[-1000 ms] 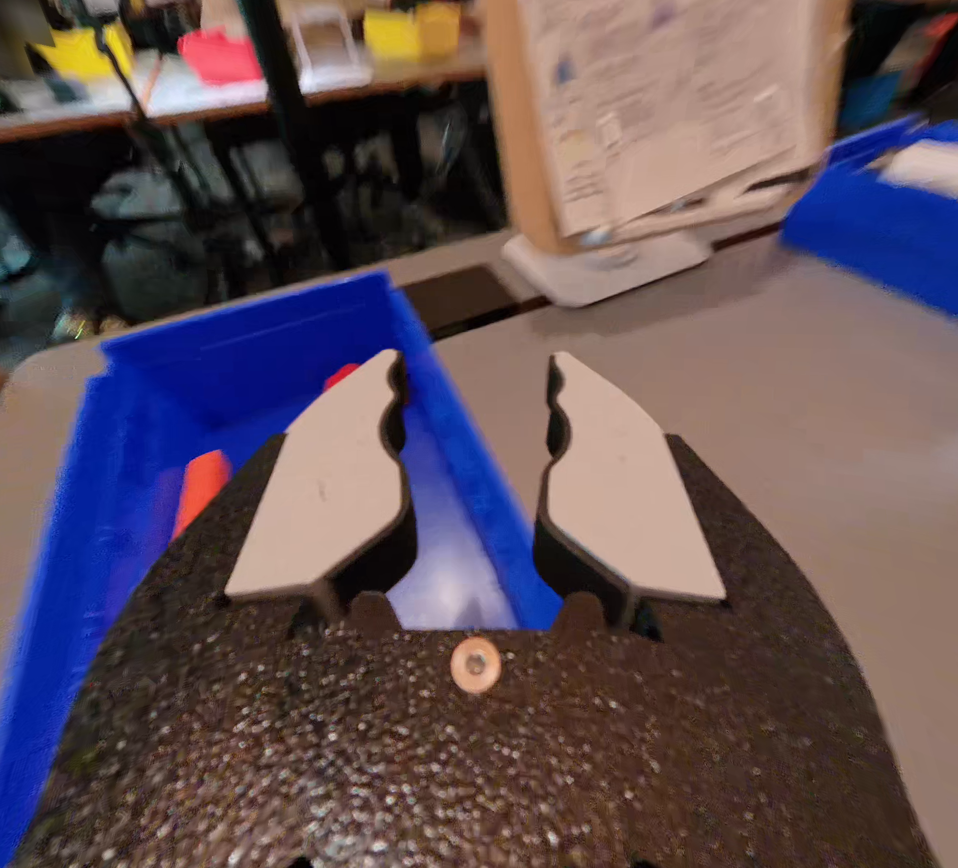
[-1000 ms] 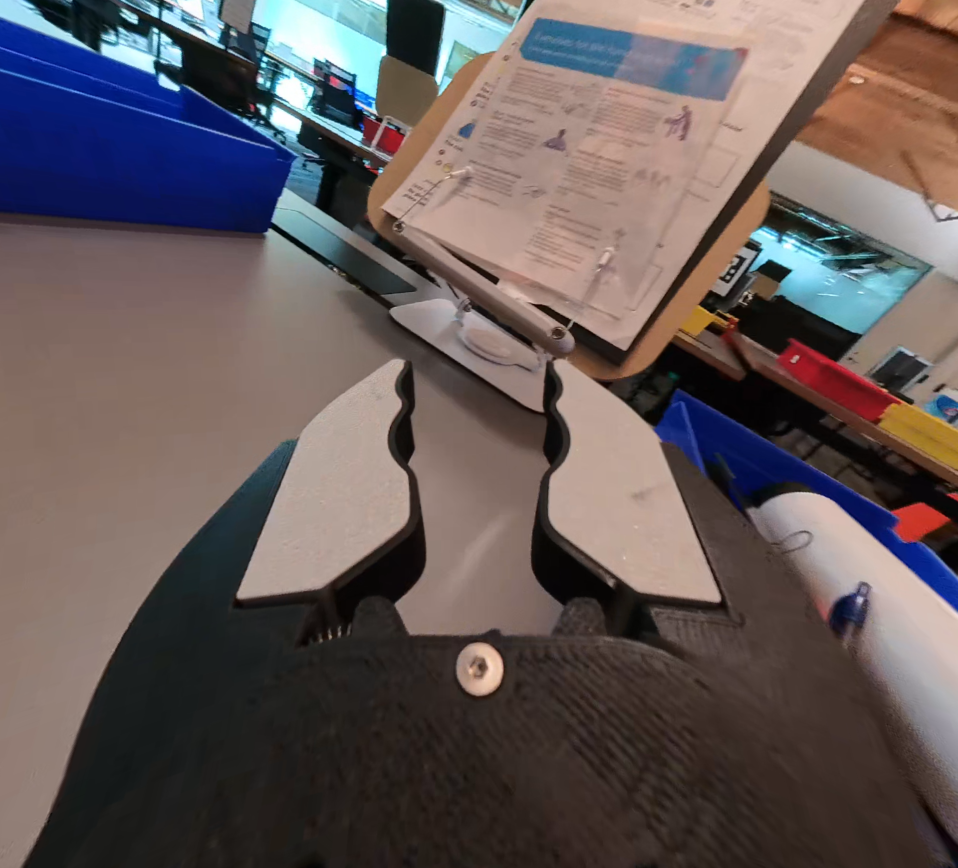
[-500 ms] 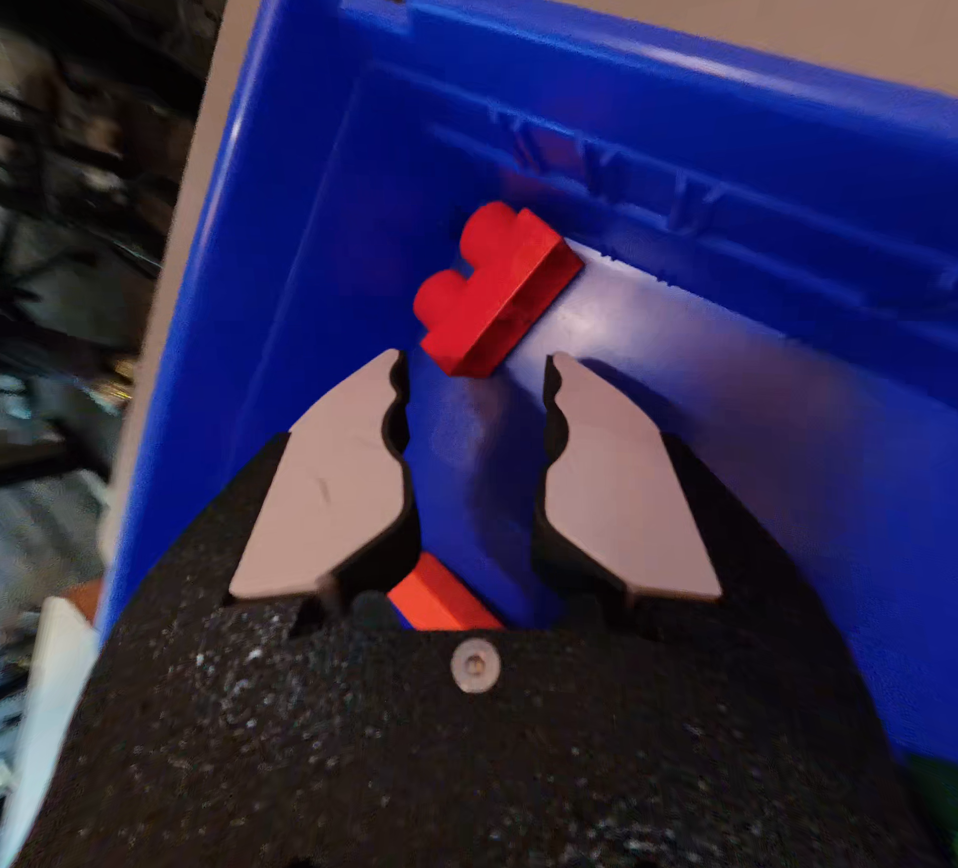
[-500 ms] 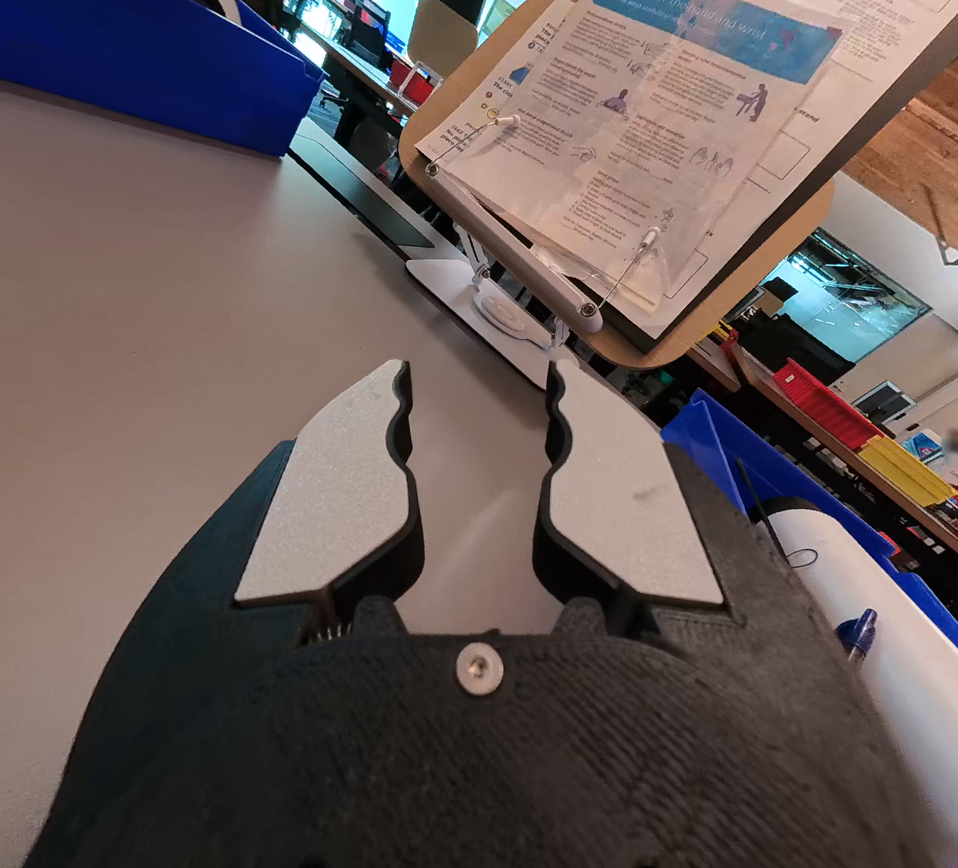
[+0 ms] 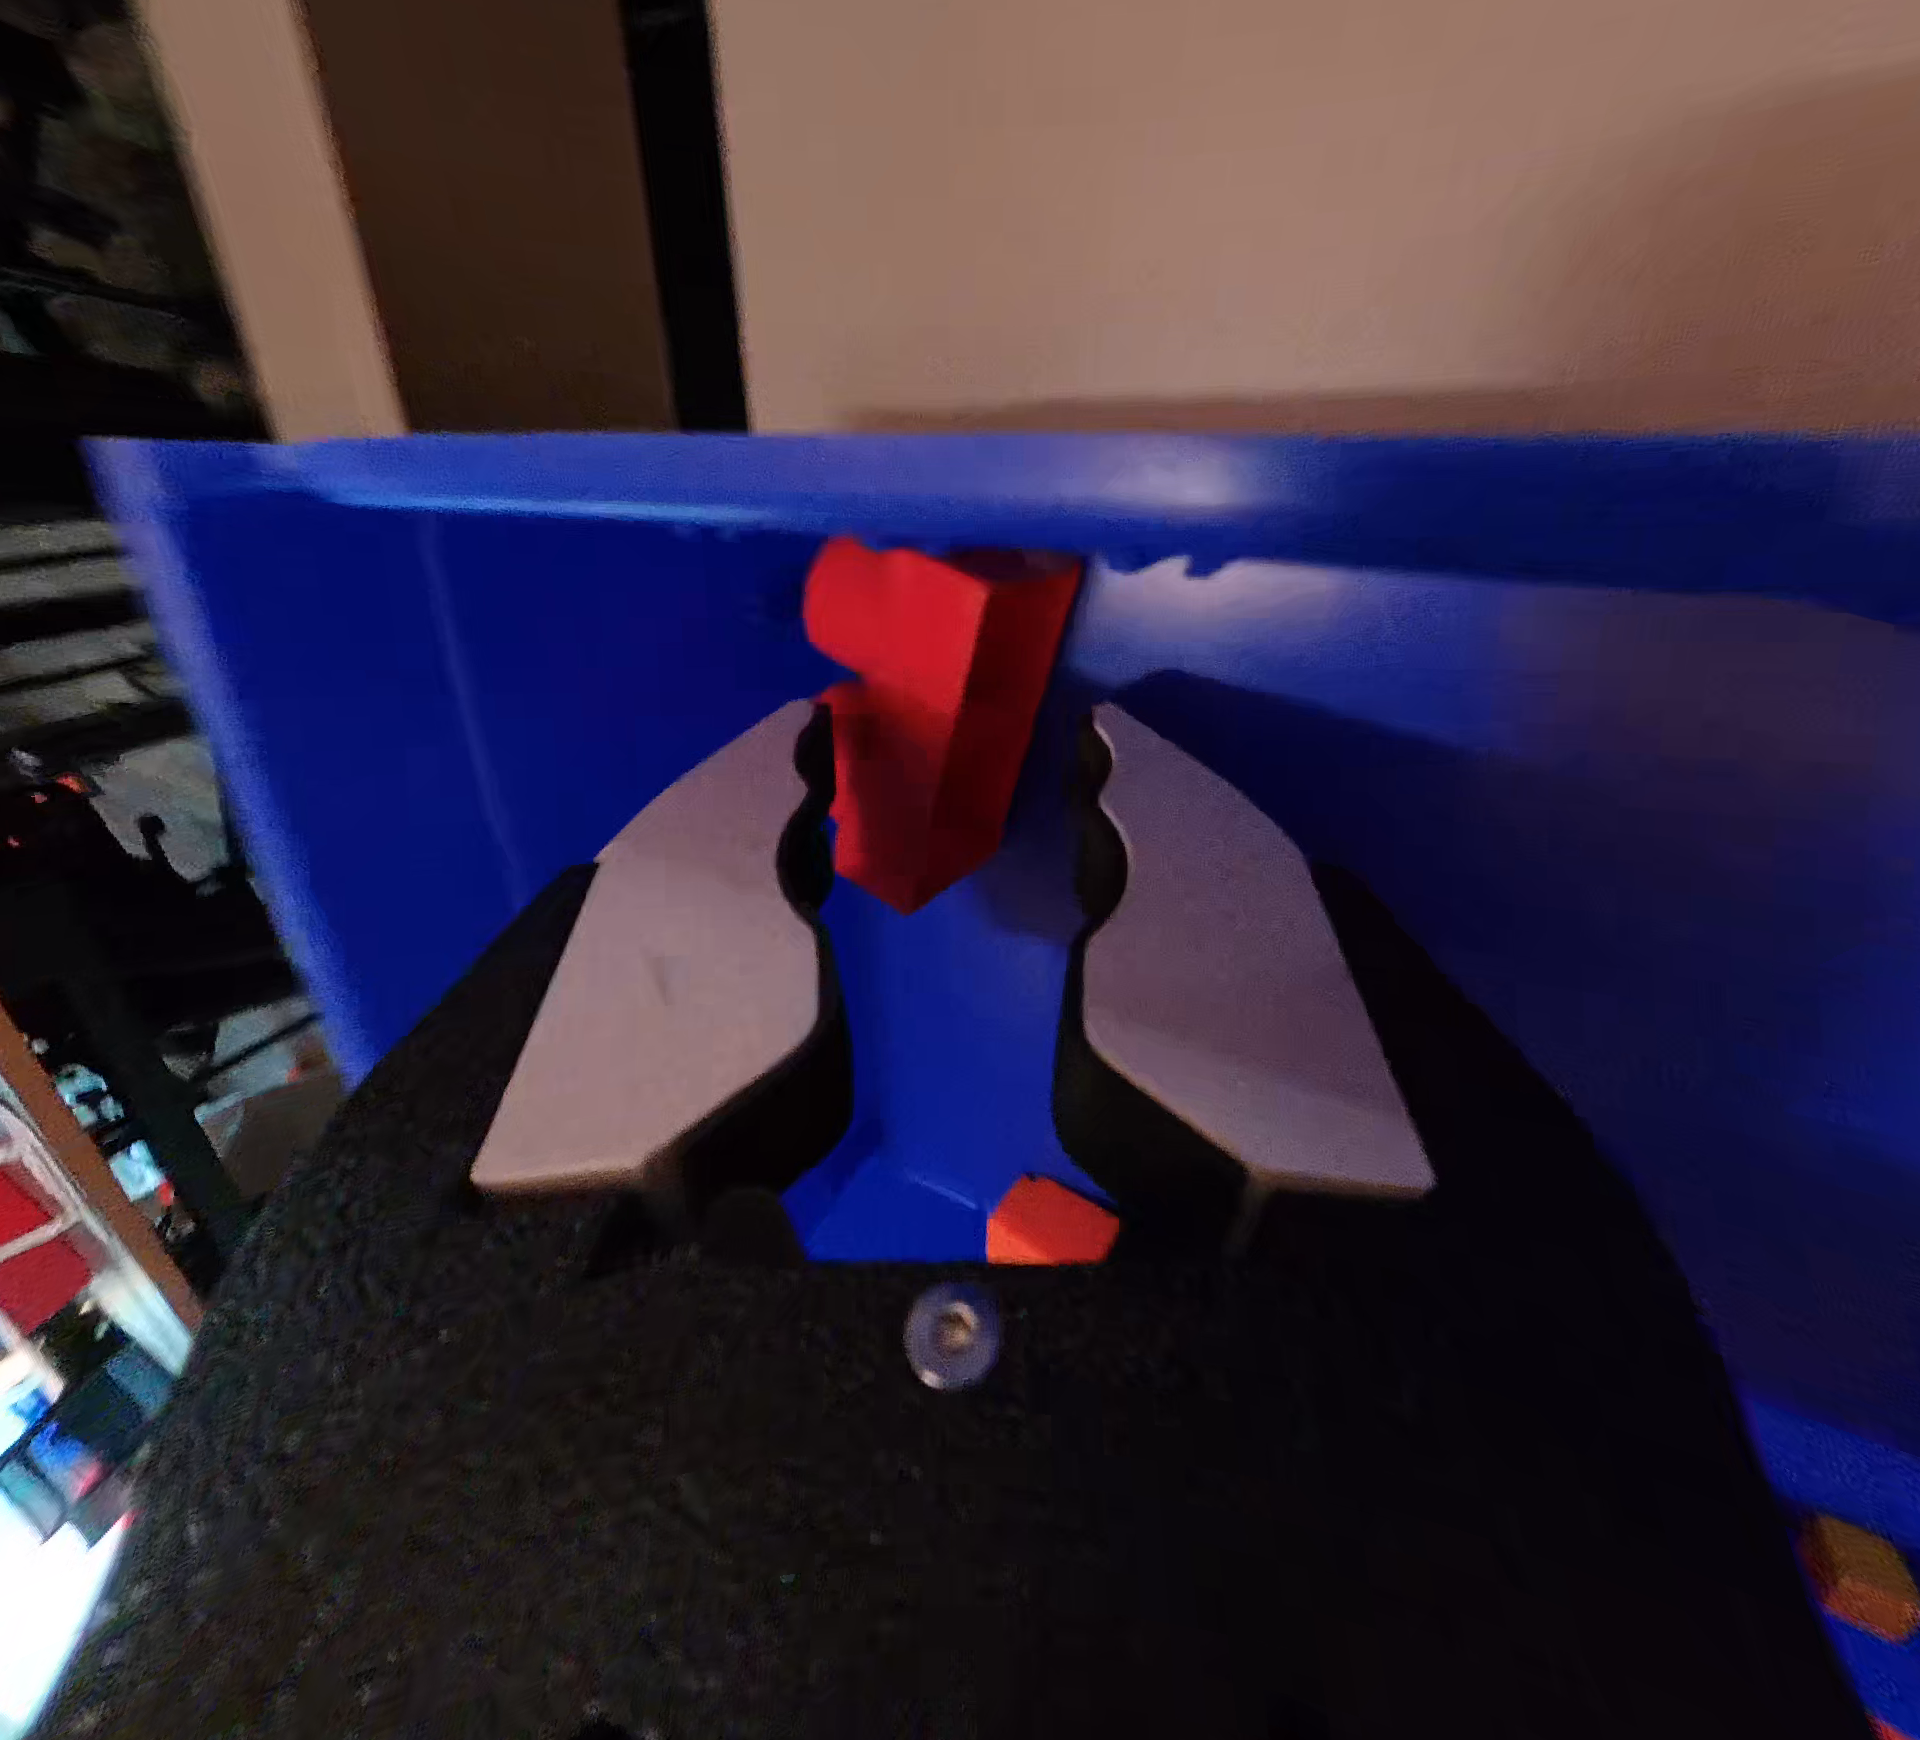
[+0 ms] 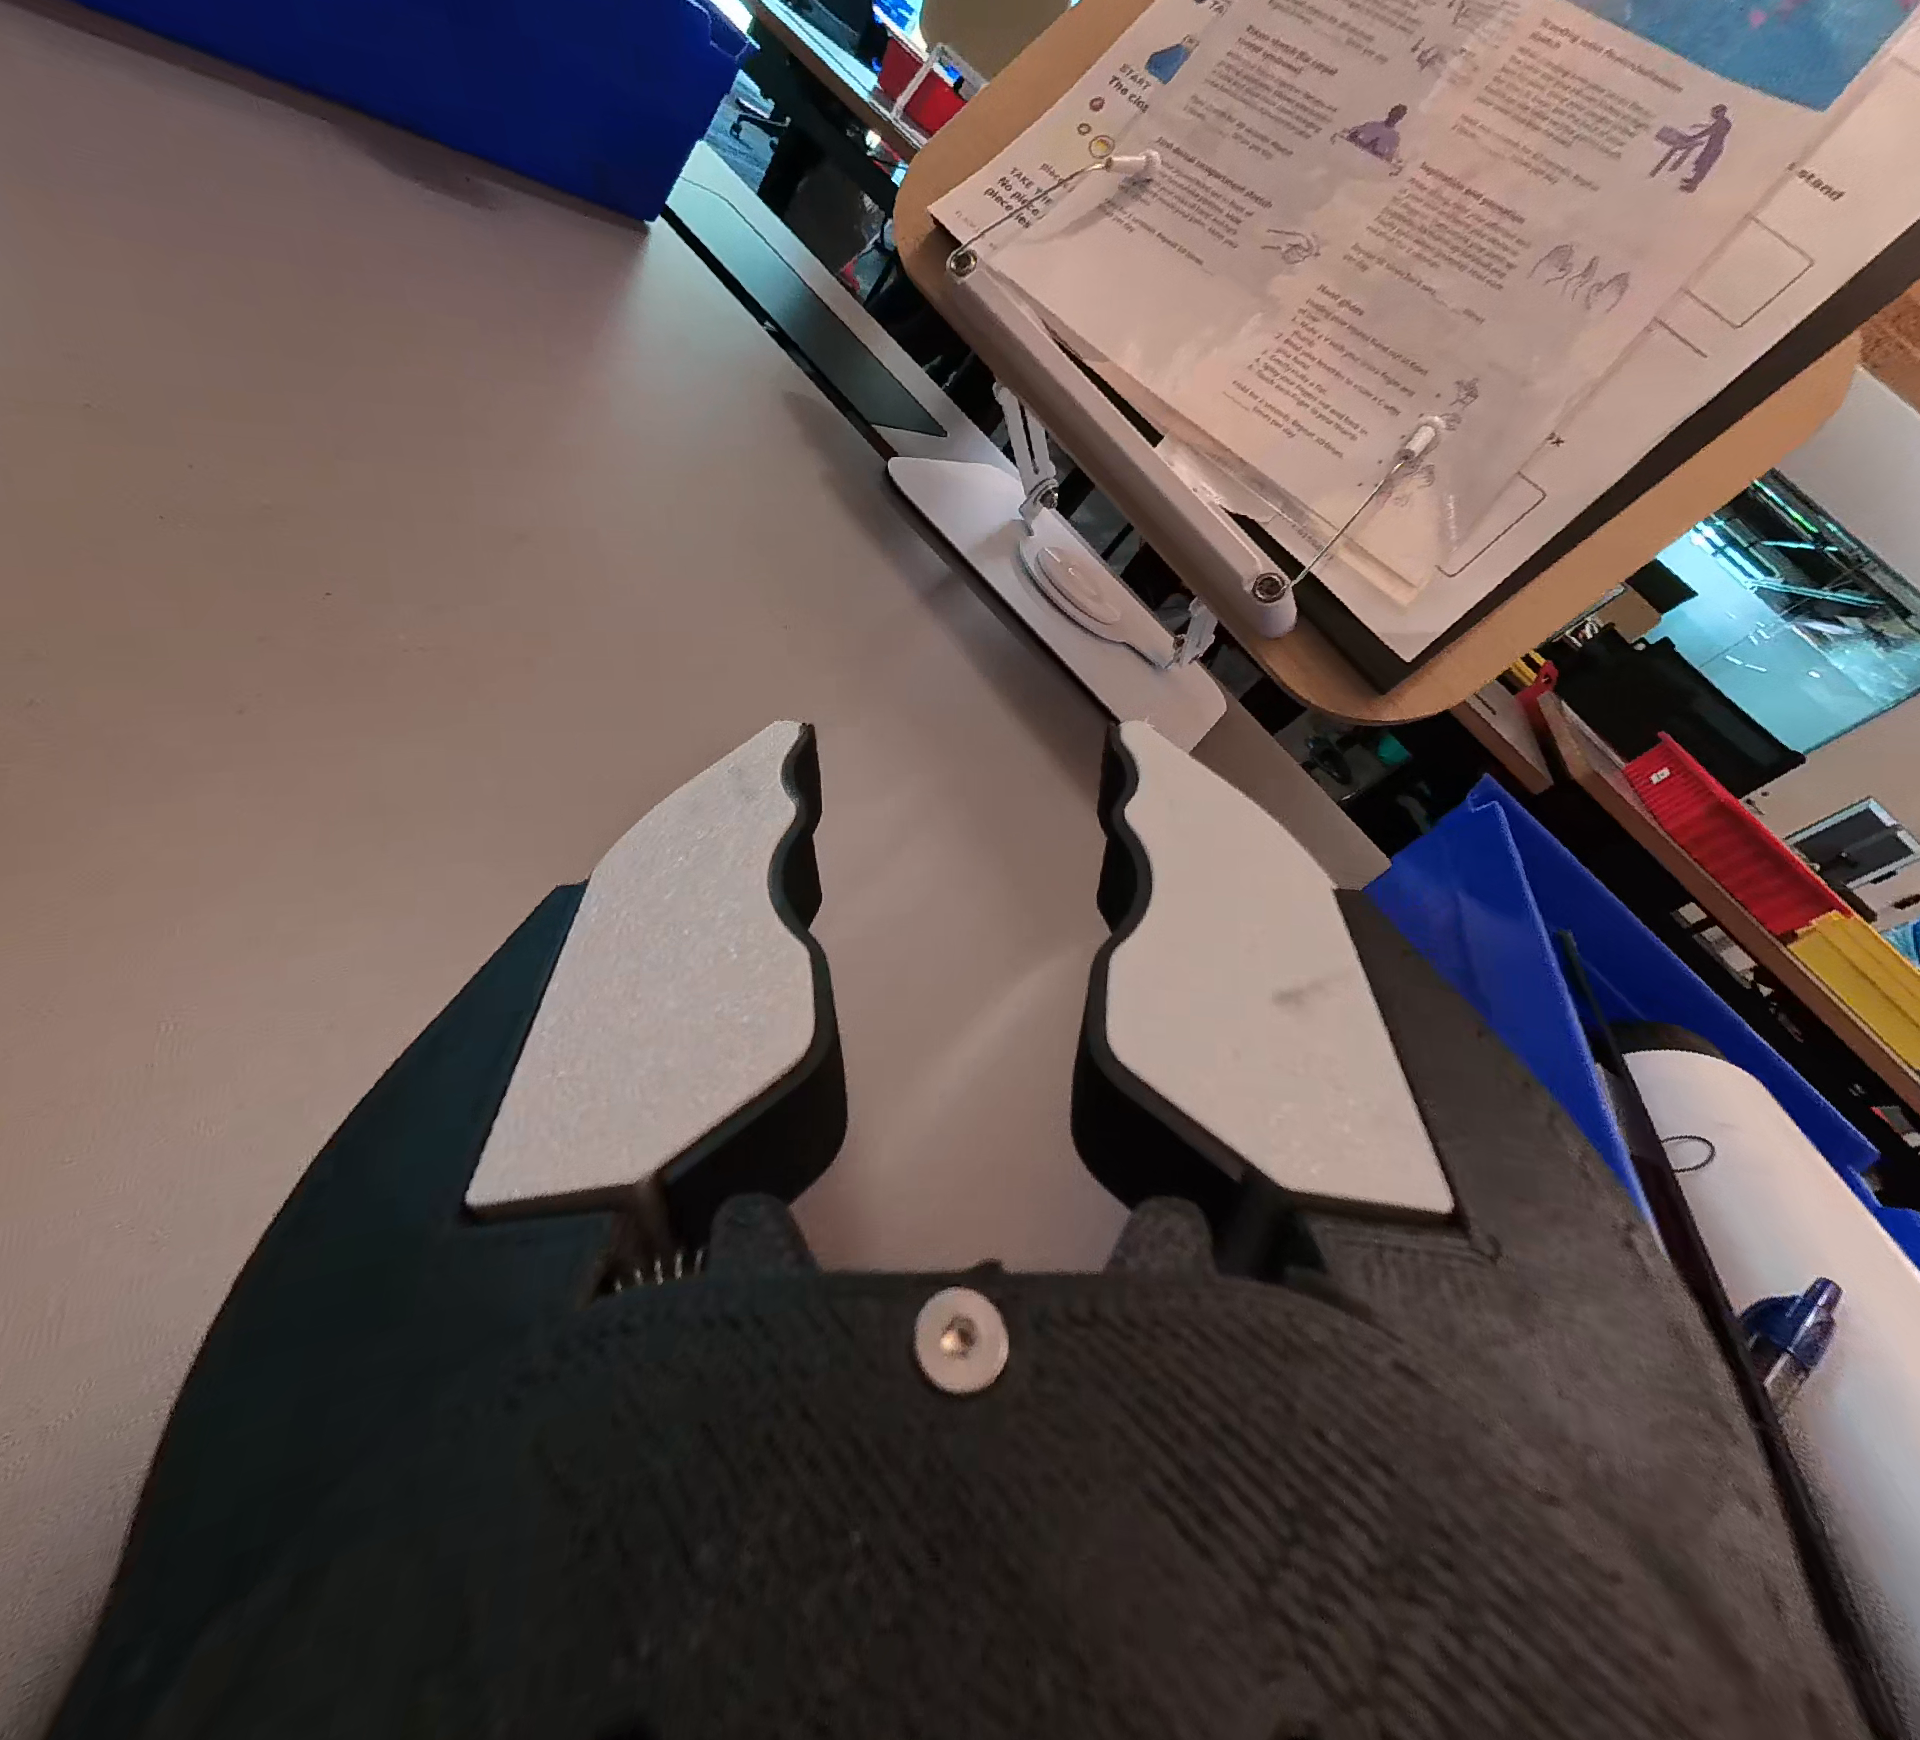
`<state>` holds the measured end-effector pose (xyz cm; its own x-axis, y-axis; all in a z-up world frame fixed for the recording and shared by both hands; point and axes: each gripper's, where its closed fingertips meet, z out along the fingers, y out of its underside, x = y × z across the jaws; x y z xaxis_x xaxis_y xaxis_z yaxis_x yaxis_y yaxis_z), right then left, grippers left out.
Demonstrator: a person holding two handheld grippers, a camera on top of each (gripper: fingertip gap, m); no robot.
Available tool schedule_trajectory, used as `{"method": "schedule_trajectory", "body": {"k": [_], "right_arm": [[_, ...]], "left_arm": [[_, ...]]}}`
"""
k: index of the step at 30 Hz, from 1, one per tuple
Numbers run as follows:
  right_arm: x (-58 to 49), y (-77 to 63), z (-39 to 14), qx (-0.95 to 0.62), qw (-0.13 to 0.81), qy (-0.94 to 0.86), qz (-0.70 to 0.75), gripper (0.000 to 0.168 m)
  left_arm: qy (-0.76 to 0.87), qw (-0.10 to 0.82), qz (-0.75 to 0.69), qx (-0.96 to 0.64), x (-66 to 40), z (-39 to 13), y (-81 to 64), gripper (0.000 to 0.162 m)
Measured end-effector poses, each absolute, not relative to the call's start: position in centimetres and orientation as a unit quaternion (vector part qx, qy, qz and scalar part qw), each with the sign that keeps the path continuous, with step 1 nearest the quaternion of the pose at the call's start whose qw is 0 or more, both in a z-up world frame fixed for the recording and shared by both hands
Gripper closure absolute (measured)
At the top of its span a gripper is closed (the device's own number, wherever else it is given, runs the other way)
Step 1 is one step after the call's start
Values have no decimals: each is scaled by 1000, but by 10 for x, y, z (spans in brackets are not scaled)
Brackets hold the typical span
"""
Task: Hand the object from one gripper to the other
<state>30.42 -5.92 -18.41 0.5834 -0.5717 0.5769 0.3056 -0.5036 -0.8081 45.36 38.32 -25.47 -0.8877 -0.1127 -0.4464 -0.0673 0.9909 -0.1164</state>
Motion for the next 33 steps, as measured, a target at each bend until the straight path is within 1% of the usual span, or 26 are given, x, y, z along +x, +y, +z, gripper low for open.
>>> {"method": "schedule_trajectory", "body": {"k": [1, 2, 3, 5, 7, 8, 12, 16, 18, 21, 24, 25, 27, 30, 33], "right_arm": [[304, -59, -185, -744, 487, 87, -449, 116], [303, -58, -185, -745, 484, 84, -451, 116], [303, -58, -184, -745, 481, 81, -454, 116], [302, -58, -182, -744, 480, 80, -457, 116], [298, -55, -180, -744, 492, 83, -444, 116], [296, -52, -179, -744, 504, 86, -431, 115], [287, -38, -178, -743, 547, 101, -371, 110], [276, -12, -179, -741, 595, 125, -286, 98], [270, 7, -165, -718, 638, 142, -240, 89], [261, 34, -125, -681, 687, 134, -216, 83], [252, 63, -95, -639, 740, 142, -155, 81], [250, 73, -97, -644, 742, 144, -118, 82], [246, 88, -102, -654, 741, 145, -41, 78], [248, 82, -101, -619, 770, 157, 7, 92], [248, 70, -111, -627, 766, 142, -24, 98]], "left_arm": [[969, 242, -22, -54, 457, -257, 390, 119], [963, 260, -8, -67, 462, -256, 395, 130], [963, 256, -13, -81, 460, -255, 395, 133], [957, 264, -28, -117, 455, -251, 395, 134], [941, 307, -29, -138, 450, -239, 402, 141], [931, 329, -37, -156, 445, -230, 405, 141], [875, 429, -63, -215, 411, -176, 416, 141], [784, 578, -55, -219, 355, -98, 407, 141], [735, 643, -75, -203, 324, -66, 380, 142], [666, 717, -135, -157, 288, -38, 310, 142], [610, 767, -169, -103, 273, -34, 234, 141], [594, 782, -173, -80, 271, -37, 211, 142], [565, 805, -176, -39, 269, -45, 170, 141], [551, 811, -199, 13, 264, -67, 126, 141], [576, 789, -201, 77, 261, -98, 92, 142]]}}
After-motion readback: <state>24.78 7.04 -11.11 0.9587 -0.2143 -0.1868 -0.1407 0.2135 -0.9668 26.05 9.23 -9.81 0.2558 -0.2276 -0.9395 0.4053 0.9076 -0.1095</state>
